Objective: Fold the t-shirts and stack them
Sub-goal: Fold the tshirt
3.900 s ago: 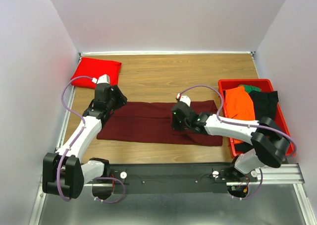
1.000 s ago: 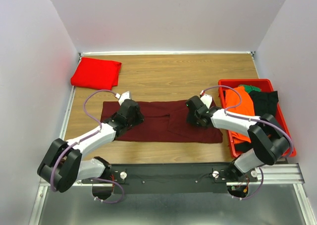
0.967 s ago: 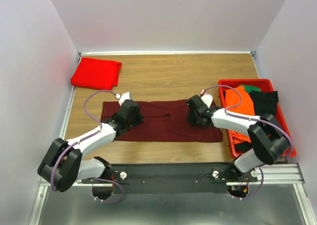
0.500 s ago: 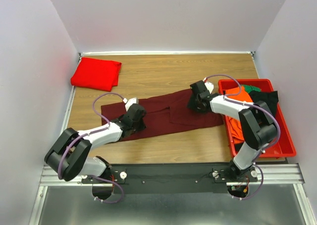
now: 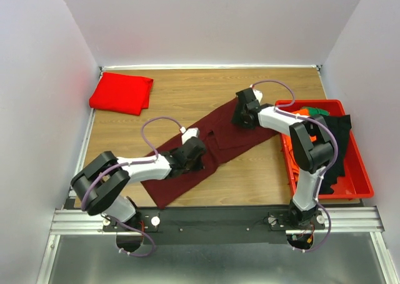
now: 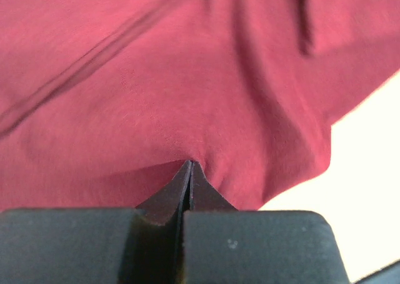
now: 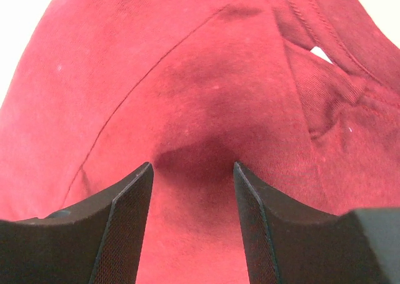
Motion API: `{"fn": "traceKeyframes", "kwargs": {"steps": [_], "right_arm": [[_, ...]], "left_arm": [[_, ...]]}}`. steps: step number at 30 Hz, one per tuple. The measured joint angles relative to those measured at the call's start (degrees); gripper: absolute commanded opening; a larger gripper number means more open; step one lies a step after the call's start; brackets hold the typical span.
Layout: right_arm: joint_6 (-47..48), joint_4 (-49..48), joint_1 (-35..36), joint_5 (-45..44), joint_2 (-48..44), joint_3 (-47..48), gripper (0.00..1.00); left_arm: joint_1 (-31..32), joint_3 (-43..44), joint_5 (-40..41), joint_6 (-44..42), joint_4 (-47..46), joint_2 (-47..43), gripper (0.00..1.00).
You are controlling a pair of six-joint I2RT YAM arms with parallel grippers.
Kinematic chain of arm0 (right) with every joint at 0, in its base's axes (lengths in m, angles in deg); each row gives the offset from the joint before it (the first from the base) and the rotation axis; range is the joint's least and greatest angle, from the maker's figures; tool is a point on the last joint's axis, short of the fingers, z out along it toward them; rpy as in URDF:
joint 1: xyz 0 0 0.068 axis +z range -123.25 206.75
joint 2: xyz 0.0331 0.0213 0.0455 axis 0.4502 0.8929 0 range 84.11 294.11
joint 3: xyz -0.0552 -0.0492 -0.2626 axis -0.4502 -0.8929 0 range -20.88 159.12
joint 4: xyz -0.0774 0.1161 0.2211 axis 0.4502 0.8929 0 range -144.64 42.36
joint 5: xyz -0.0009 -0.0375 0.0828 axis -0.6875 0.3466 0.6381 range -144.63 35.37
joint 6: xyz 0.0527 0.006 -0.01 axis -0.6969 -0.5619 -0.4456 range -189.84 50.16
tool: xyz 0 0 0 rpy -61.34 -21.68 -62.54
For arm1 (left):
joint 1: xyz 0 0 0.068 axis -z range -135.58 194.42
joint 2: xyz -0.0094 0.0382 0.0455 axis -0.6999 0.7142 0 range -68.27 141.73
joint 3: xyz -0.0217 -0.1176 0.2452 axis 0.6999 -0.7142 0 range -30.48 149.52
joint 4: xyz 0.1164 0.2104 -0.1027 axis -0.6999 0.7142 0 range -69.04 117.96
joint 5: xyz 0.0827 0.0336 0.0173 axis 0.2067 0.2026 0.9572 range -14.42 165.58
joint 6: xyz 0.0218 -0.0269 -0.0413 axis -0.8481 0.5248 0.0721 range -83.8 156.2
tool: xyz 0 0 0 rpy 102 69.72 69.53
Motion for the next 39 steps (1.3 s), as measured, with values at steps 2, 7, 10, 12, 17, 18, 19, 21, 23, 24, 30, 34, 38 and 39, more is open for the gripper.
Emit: {"fn": "traceKeyframes", "kwargs": {"steps": [2, 7, 10, 12, 17, 18, 19, 21, 23, 24, 30, 34, 38, 39], "right_arm": [[1.5, 0.3, -0.2, 0.0, 1.6, 2.4, 0.62], [5.7, 0.8, -0.5, -0.1, 6.6, 9.3, 0.62], [8.5, 0.9, -0.6, -1.0, 9.8, 13.5, 0.62], [10.6, 0.9, -0.6, -1.6, 12.3, 16.7, 0.63], [14.8, 1.1, -1.0, -1.7, 17.3, 24.3, 0.77], [15.8, 1.7, -1.1, -1.6, 18.5, 26.4, 0.78], [16.4, 1.7, -1.3, -1.5, 19.4, 28.1, 0.79], [17.4, 2.1, -1.5, -0.8, 20.7, 31.7, 0.80], [17.5, 2.2, -1.6, -0.1, 20.5, 33.6, 0.81], [17.5, 2.1, -1.7, 0.3, 20.2, 33.9, 0.81], [14.1, 3.3, -1.7, 0.4, 10.5, 26.2, 0.79], [11.2, 3.5, -1.7, 0.4, 3.8, 19.9, 0.75], [9.6, 3.9, -1.7, 0.3, 3.6, 17.2, 0.69], [9.4, 4.2, -1.7, 0.3, 4.3, 17.1, 0.69]], "left_arm": [[2.0, 1.6, -0.1, 0.7, -0.1, 1.7, 0.03], [6.6, 6.3, -0.5, 2.6, -0.4, 6.6, 0.03], [8.1, 10.3, -1.7, 3.0, -0.6, 10.2, 0.03], [8.4, 12.6, -2.3, 3.2, -0.6, 11.8, 0.03], [8.5, 18.5, -2.5, 2.5, 0.0, 12.2, 0.08], [8.2, 20.0, -2.3, 2.0, 0.3, 12.2, 0.12], [7.9, 21.0, -2.2, 1.7, 0.5, 12.1, 0.13], [6.9, 22.4, -1.9, 0.4, 1.0, 11.1, 0.23], [5.2, 22.5, -1.2, -0.9, 2.7, 9.1, 0.32], [3.7, 22.5, 0.1, -1.9, 4.3, 7.1, 0.32], [0.4, 21.7, 7.3, -5.2, 11.2, -1.4, 0.27], [0.6, 17.8, 7.7, -5.6, 13.2, -2.5, 0.23], [1.4, 11.7, 7.0, -5.5, 14.9, -1.4, 0.21], [1.7, 11.2, 6.8, -5.5, 15.2, -1.0, 0.21]]}}
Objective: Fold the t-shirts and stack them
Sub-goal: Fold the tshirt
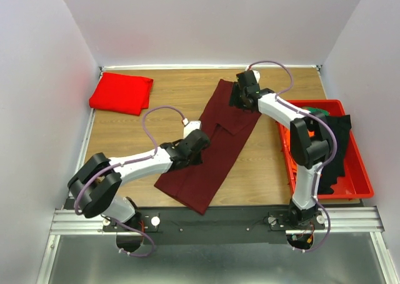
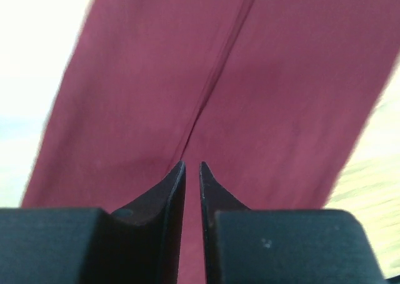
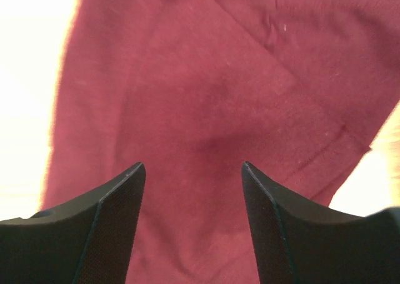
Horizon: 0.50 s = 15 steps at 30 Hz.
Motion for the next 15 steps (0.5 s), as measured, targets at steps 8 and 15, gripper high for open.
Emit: {"fn": "traceKeyframes", "kwargs": {"steps": [8, 15], "right_arm": [[1.3, 2.2, -1.4, 0.7, 13.4, 9.9, 0.66], [6.6, 2.2, -2.1, 3.0, 26.3, 29.2, 0.75]], "left_arm": [[3.0, 1.2, -3.1, -0.2, -1.5, 8.6, 0.19], [3.0, 8.1, -10.0, -0.2, -7.9, 16.3, 0.19]]}}
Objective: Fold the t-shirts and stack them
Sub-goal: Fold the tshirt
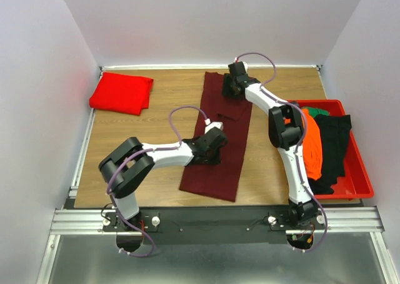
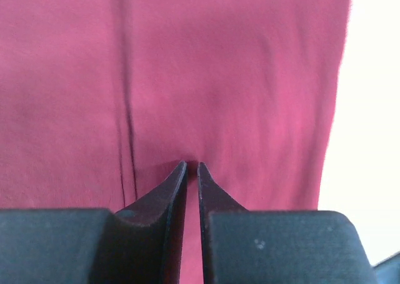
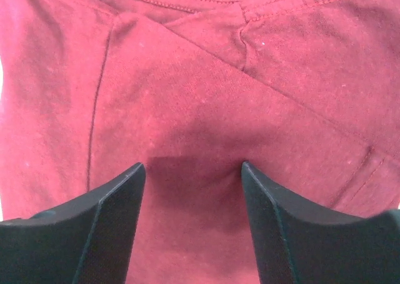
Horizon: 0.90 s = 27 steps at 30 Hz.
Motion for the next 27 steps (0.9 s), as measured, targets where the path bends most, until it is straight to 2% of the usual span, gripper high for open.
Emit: {"fn": "traceKeyframes", "kwargs": {"steps": [4, 8, 12, 15, 18, 21, 22, 24, 27], "right_arm": [[3.1, -0.3, 0.0, 1.8, 5.9, 9.2, 0.89], [5.4, 0.0, -0.1, 4.1, 10.3, 16.6, 0.95], [6.1, 1.0, -0.1, 5.7, 10.5, 17.7, 0.97], [6.3, 2.3, -0.1, 6.3, 9.7, 17.7, 0.97], [5.4, 2.7, -0.1, 6.3, 6.0, 15.4, 0.96], [3.1, 3.2, -0.1, 6.6, -2.7, 8.0, 0.87], [2.3, 2.9, -0.1, 7.0, -6.7, 5.0, 0.79], [0.8, 2.1, 0.0, 7.5, -14.8, -2.1, 0.70], [-0.7, 0.9, 0.7, 7.8, -24.7, -10.8, 0.68]], "left_arm": [[0.0, 5.3, -4.9, 0.0, -2.1, 4.7, 0.19], [-0.3, 9.6, -7.7, 0.0, -3.7, 7.0, 0.21], [-1.4, 10.1, -8.8, -0.4, -4.8, 5.6, 0.35], [-2.8, 9.8, -8.8, -1.0, -4.7, 2.1, 0.38], [-4.3, 9.0, -8.5, -1.3, -4.7, -3.3, 0.38], [-6.5, 6.9, -7.6, -1.3, -4.8, -9.3, 0.38], [-8.1, 5.3, -7.0, -1.3, -5.0, -12.6, 0.37], [-9.9, 3.2, -6.3, -1.3, -4.9, -15.6, 0.36], [-11.5, 0.2, -4.7, -1.8, -4.5, -18.0, 0.36]]}}
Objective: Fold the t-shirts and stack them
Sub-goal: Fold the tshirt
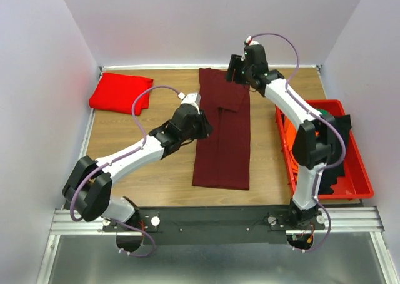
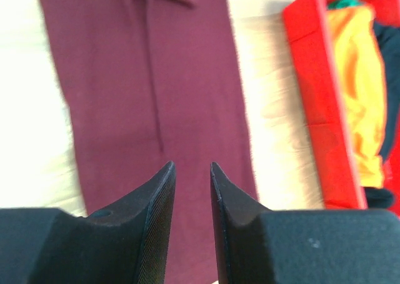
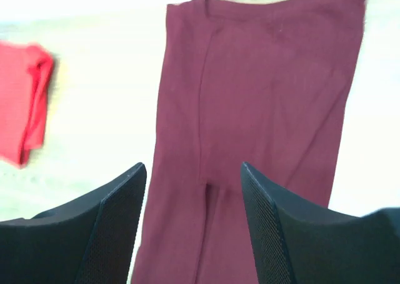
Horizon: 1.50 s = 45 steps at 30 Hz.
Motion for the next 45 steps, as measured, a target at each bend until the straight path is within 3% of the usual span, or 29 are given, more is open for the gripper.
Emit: {"fn": "traceKeyframes", "kwargs": {"steps": [4, 10, 16, 22, 45], "right_arm": [[-0.9, -3.4, 2.8, 0.1, -5.1, -11.1, 0.59], [-2.3, -3.8, 5.8, 3.0, 2.0, -16.5, 0.58], [-3.4, -4.1, 5.6, 4.0, 6.0, -16.1, 0.57], [-4.4, -5.2, 5.4, 4.0, 8.3, -13.3, 0.44], [-6.3, -6.0, 5.4, 3.8, 12.1, -10.5, 0.25]], "left_arm": [[2.1, -3.4, 1.5, -0.6, 0.8, 0.0, 0.36], [9.4, -6.8, 3.8, -0.5, 3.0, 1.2, 0.36], [13.6, -7.1, 5.4, -0.5, 3.8, 5.9, 0.37], [16.7, -7.1, 5.9, 0.0, 5.2, 9.2, 0.37], [18.9, -7.2, 6.1, -0.4, 6.8, 10.1, 0.41]]}}
